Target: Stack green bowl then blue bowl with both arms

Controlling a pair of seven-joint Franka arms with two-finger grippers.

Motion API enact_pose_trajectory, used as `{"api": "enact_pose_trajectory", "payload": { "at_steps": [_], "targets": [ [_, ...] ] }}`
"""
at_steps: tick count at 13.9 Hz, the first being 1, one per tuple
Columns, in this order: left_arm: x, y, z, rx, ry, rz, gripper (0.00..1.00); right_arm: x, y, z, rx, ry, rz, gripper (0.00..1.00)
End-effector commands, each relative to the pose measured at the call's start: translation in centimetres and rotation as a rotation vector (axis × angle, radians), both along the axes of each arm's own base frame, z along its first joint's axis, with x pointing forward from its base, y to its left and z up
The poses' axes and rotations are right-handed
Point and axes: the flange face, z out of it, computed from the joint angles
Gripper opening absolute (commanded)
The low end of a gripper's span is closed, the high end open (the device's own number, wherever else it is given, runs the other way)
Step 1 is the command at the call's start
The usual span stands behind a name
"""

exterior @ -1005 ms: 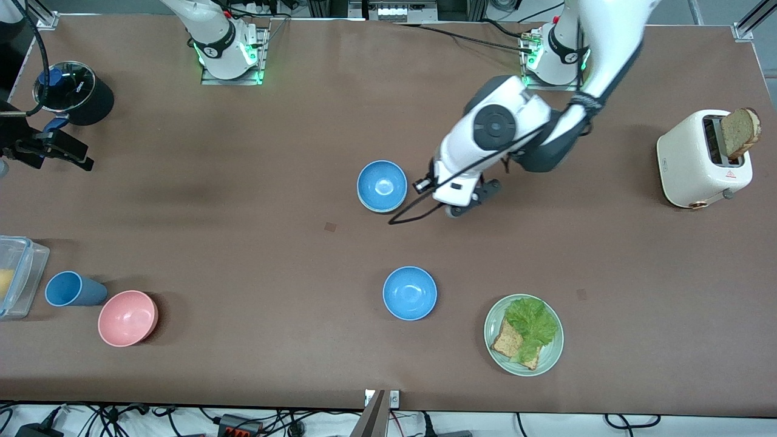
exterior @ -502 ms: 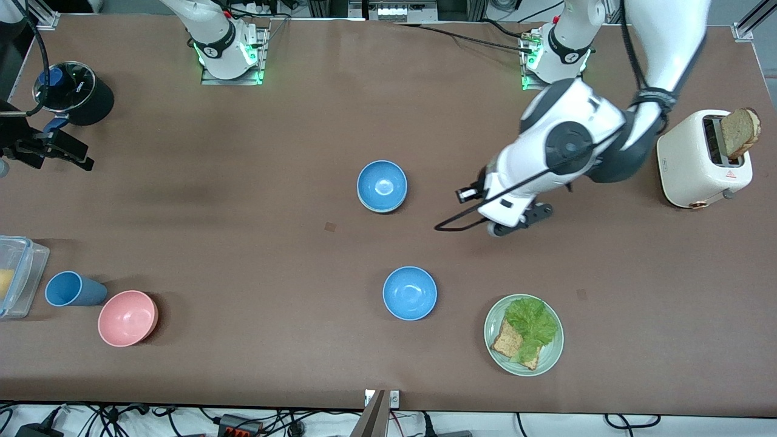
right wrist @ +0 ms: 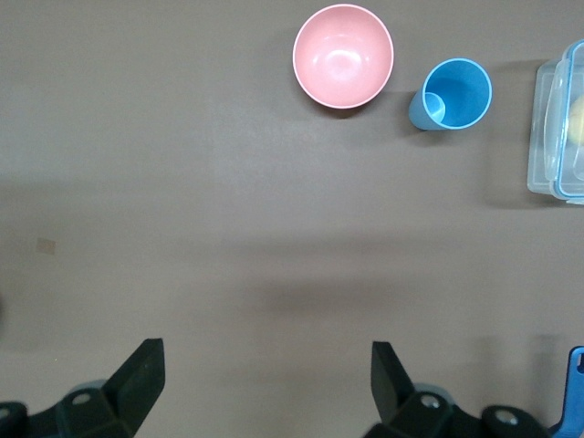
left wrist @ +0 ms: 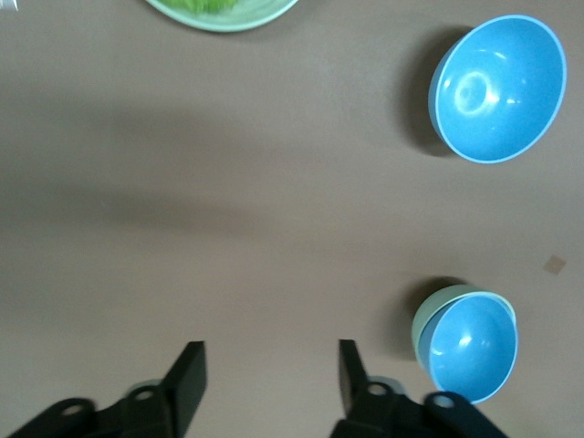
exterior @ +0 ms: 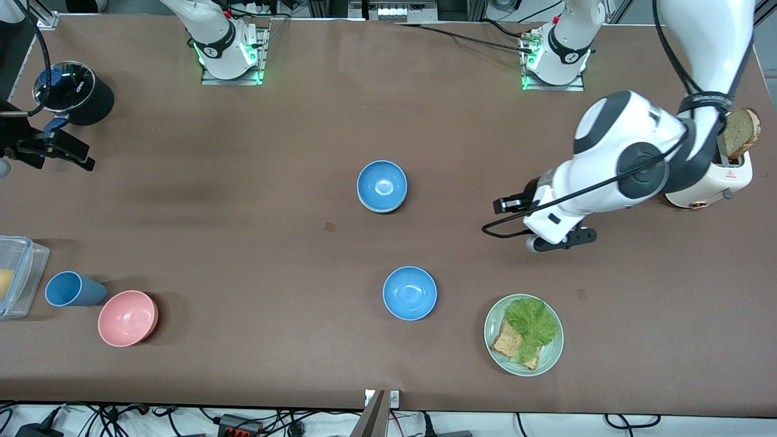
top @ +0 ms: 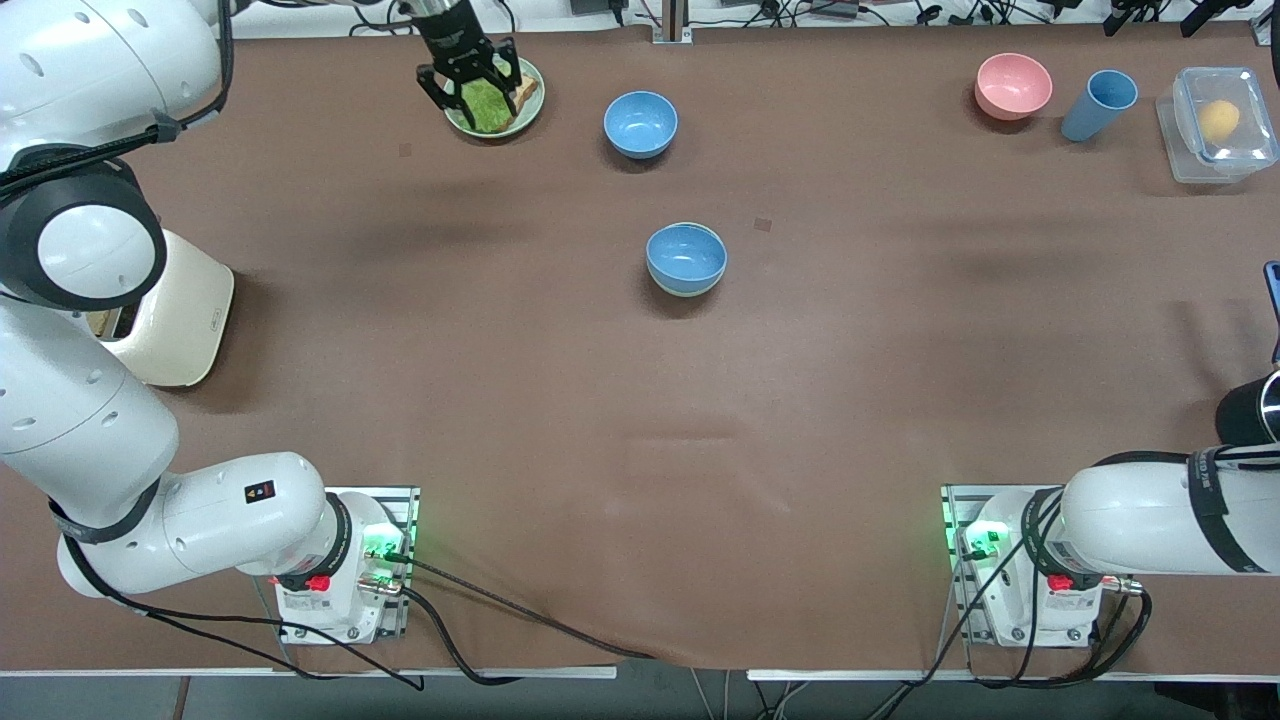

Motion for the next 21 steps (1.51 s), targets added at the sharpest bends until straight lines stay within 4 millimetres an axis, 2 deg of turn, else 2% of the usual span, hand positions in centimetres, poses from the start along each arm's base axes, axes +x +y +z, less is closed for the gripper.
{"api": "enact_pose_trajectory", "payload": {
  "at_steps": [1, 2, 5, 7, 9, 11, 13, 21],
  "targets": [
    [-0.2, 3.8, 3.8, 0.05, -0.076, -0.111, 1.0, -0.7, 0.2, 0.4, -0.01, -0.006, 0.017, 1.0],
    [-0.7, 4.5, 5.0, 0.052, -0.095, -0.124, 1.0, -0.7, 0.2, 0.4, -0.01, -0.007, 0.017, 1.0],
    [-1.6, 9.0, 6.9, 0.07, -0.123, -0.103, 1.0, -0.7, 0.2, 0.4, -0.01, -0.007, 0.017, 1.0],
    [-1.6, 13.3, 9.0, 0.097, -0.161, -0.042, 1.0, -0.7, 0.2, 0.4, -0.01, -0.006, 0.017, 1.0],
    [-2.7, 16.6, 10.8, 0.115, -0.169, -0.006, 1.0, -0.7, 0.2, 0.4, -0.01, -0.007, 0.017, 1.0],
    [-4.4, 17.6, 12.9, 0.134, -0.157, -0.039, 1.0, -0.7, 0.2, 0.4, -0.01, -0.007, 0.017, 1.0],
    [-4.3, 20.0, 12.8, 0.139, -0.153, -0.016, 1.0, -0.7, 0.2, 0.4, -0.01, -0.007, 0.017, 1.0],
    [-4.2, 18.5, 13.0, 0.127, -0.133, -0.098, 1.0, -0.7, 0.2, 0.6, -0.01, -0.009, 0.017, 1.0]
  ]
}}
